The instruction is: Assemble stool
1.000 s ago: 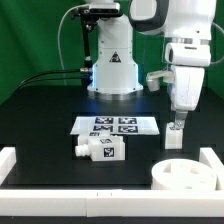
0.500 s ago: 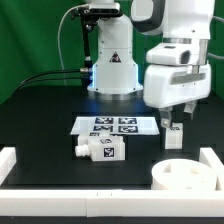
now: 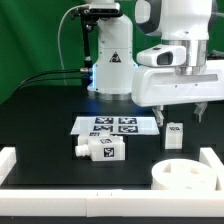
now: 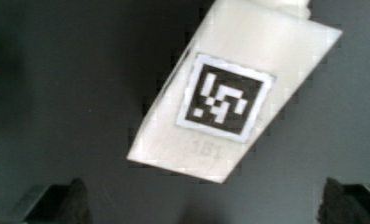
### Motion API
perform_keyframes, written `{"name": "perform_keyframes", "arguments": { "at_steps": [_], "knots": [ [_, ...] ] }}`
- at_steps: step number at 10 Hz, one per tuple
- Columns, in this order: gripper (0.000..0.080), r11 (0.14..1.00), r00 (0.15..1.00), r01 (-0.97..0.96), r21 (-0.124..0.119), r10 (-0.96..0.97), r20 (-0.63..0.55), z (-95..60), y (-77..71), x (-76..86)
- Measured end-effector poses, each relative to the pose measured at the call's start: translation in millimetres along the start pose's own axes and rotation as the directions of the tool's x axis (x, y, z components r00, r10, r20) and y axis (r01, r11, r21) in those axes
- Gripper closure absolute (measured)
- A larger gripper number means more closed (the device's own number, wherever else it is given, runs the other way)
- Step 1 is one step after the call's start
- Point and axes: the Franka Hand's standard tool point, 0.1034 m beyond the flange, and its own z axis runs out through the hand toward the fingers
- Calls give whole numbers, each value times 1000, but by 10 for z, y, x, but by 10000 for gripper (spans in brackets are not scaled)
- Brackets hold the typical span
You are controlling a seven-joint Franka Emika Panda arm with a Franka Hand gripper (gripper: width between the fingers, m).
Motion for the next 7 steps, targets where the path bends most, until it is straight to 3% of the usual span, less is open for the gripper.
{"name": "perform_keyframes", "arguments": {
  "at_steps": [2,3,5,7],
  "knots": [
    [150,953,952,-304,14,303,51,57,83,138],
    [150,896,895,-443,15,441,72,106,48,106],
    [150,880,878,-475,20,472,81,116,-8,83],
    [150,881,870,-472,19,462,171,139,126,20]
  ]
}}
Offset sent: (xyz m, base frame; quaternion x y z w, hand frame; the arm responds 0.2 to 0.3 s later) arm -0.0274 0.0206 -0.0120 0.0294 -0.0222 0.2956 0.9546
